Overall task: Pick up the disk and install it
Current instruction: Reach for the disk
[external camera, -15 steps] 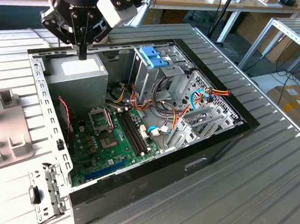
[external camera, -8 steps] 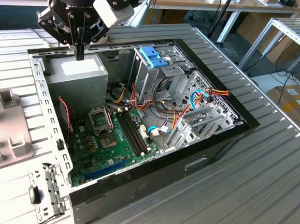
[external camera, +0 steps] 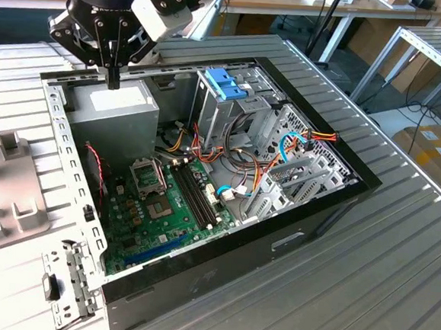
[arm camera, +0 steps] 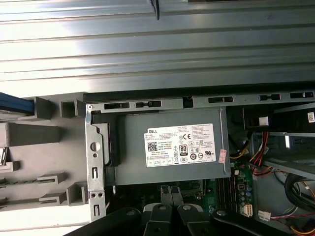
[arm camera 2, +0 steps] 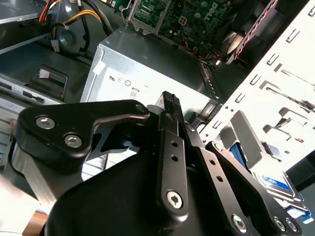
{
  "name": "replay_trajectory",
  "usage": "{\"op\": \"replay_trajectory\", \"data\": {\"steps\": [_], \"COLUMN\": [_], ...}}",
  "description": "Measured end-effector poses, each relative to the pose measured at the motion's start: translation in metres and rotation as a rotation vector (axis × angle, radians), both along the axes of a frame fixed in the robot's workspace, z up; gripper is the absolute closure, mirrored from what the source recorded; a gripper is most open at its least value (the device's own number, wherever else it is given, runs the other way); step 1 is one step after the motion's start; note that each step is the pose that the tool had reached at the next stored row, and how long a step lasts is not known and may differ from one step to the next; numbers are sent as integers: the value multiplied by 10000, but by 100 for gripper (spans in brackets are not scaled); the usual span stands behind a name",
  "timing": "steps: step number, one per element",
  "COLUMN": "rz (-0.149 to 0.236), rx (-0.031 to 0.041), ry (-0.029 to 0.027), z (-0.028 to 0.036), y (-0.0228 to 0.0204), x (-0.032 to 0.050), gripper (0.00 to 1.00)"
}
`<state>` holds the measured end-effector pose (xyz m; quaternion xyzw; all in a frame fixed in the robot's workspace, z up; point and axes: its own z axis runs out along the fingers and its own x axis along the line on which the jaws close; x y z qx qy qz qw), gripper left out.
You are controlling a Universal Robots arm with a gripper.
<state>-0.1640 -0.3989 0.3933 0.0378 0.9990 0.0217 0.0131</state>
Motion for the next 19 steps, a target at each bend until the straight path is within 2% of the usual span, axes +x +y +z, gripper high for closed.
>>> {"op": "replay_trajectory", "data": {"steps": [19], "rz": [0], "rx": [0], "ry": [0], "z": [0], "y": [0], "x": [-130], "gripper": [89]}}
